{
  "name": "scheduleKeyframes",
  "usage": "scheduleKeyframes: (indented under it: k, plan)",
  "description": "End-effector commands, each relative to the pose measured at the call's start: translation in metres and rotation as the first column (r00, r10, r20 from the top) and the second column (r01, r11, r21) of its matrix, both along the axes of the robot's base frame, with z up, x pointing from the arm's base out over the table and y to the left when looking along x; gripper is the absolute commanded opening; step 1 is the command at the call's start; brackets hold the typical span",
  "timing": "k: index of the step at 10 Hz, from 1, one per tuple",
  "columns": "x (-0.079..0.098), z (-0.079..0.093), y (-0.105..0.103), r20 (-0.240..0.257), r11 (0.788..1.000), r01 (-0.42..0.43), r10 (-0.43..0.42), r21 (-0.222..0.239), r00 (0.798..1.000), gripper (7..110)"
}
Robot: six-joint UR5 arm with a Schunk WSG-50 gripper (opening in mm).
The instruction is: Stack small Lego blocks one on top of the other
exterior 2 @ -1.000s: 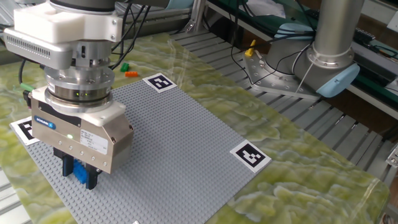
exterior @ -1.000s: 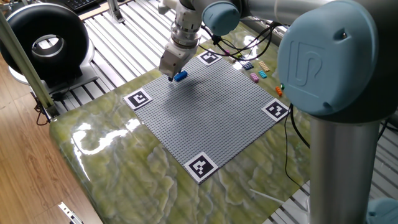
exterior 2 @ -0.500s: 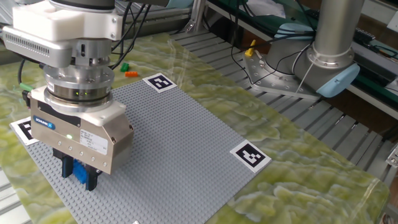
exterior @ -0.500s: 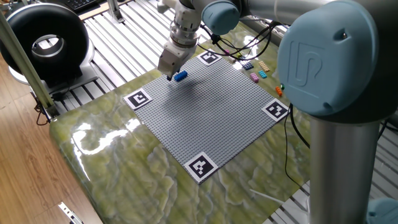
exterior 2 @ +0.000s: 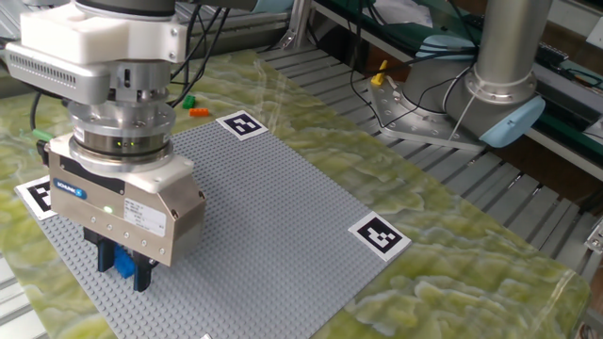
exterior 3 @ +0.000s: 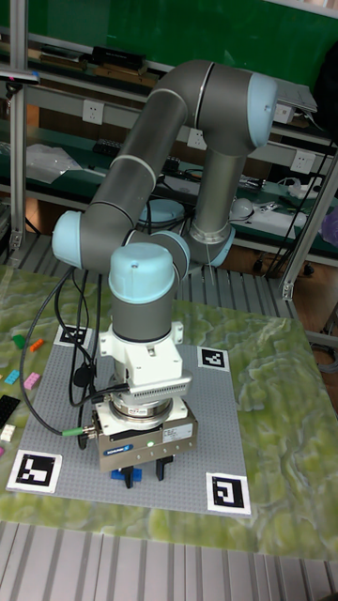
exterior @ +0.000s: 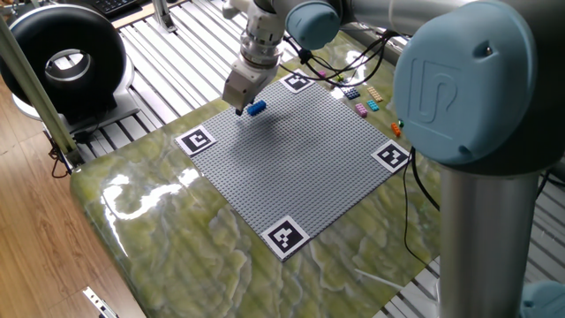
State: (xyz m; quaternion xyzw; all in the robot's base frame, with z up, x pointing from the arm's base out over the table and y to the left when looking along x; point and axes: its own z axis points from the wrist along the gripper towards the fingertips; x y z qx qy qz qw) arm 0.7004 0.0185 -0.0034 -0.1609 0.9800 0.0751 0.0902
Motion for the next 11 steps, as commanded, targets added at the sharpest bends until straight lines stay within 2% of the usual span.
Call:
scheduleKeyframes:
  k: [1, 6, 11]
  plan:
    - [-0.0001, 0.0031, 0.0023, -0.001, 1.0, 0.012, -0.012, 0.012, 1.0, 44]
    - [-0.0019, 0.0093, -0.0062, 0.005, 0.999, -0.003, 0.003, -0.032, 1.0, 44]
    - [-0.0099, 0.0105, -0.0051, -0.018, 0.999, 0.006, -0.006, -0.038, 1.0, 44]
